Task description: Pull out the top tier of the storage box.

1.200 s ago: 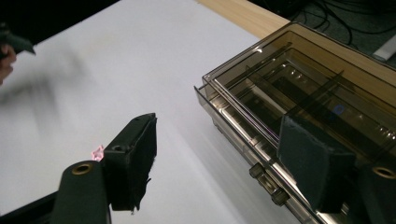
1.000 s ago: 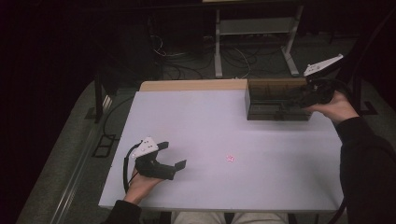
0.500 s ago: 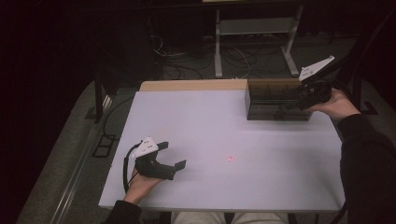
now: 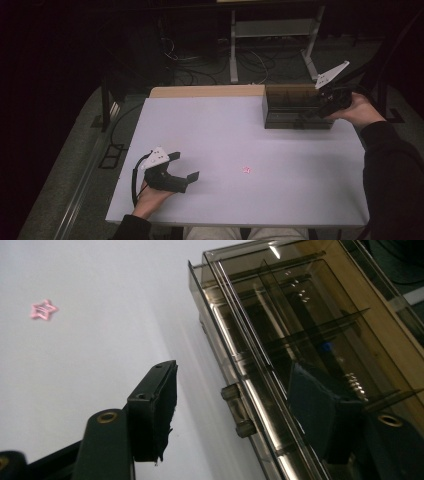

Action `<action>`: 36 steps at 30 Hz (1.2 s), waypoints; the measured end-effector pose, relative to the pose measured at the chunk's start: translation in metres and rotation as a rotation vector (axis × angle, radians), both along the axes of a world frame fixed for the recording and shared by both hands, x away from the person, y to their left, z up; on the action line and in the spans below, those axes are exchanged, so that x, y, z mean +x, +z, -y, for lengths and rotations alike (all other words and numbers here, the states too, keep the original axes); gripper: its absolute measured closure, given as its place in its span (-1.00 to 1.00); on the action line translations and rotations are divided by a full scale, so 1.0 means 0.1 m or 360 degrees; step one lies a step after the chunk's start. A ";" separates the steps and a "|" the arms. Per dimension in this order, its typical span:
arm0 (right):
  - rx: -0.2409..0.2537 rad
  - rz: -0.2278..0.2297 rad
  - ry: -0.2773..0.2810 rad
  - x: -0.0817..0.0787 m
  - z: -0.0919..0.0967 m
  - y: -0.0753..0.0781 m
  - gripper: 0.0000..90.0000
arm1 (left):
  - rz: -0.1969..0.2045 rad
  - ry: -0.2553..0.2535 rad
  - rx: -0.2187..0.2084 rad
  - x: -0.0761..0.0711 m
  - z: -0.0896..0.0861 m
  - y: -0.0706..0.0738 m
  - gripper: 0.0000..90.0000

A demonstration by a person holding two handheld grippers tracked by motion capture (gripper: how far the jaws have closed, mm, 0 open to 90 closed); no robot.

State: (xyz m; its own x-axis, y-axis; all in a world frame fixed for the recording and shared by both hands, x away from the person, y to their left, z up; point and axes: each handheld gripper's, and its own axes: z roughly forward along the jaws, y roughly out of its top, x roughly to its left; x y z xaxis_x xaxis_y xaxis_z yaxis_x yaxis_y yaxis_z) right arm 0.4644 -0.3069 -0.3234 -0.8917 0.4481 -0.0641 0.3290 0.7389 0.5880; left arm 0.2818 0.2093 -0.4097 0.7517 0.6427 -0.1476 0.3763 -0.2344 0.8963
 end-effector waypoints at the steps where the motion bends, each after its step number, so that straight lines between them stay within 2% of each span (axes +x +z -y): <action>1: 0.0000 0.0000 0.0000 0.00 0.00 0.00 -0.11 | 0.0000 -0.0001 0.0003 0.00 0.00 0.00 -1.00; 8: -0.0082 0.0013 0.0058 0.00 -0.04 -0.06 0.06 | 0.0004 -0.0004 0.0004 0.00 0.00 0.00 -1.00; 15: -0.0116 0.0053 0.0117 0.00 -0.06 -0.09 0.26 | 0.0003 -0.0005 0.0007 0.00 0.00 0.00 -1.00; 19: -0.0133 0.0079 0.0144 0.02 -0.06 -0.13 0.31 | 0.0002 -0.0005 0.0012 0.00 0.01 0.00 -1.00; 31: -0.0174 0.0030 0.0195 0.13 -0.07 -0.23 0.55 | 0.0000 0.0001 0.0016 0.00 0.00 -0.01 -1.00; 36: -0.0119 -0.0019 0.0181 0.19 -0.04 -0.24 0.68 | 0.0001 0.0003 0.0018 0.00 0.00 -0.01 -1.00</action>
State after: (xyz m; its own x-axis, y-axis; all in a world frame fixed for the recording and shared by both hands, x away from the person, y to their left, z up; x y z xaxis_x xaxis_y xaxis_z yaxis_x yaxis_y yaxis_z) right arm 0.4832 -0.3033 -0.3476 -0.9373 0.3387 -0.0826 0.2475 0.8134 0.5264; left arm 0.2816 0.2094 -0.4102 0.7506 0.6458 -0.1397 0.3763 -0.2441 0.8938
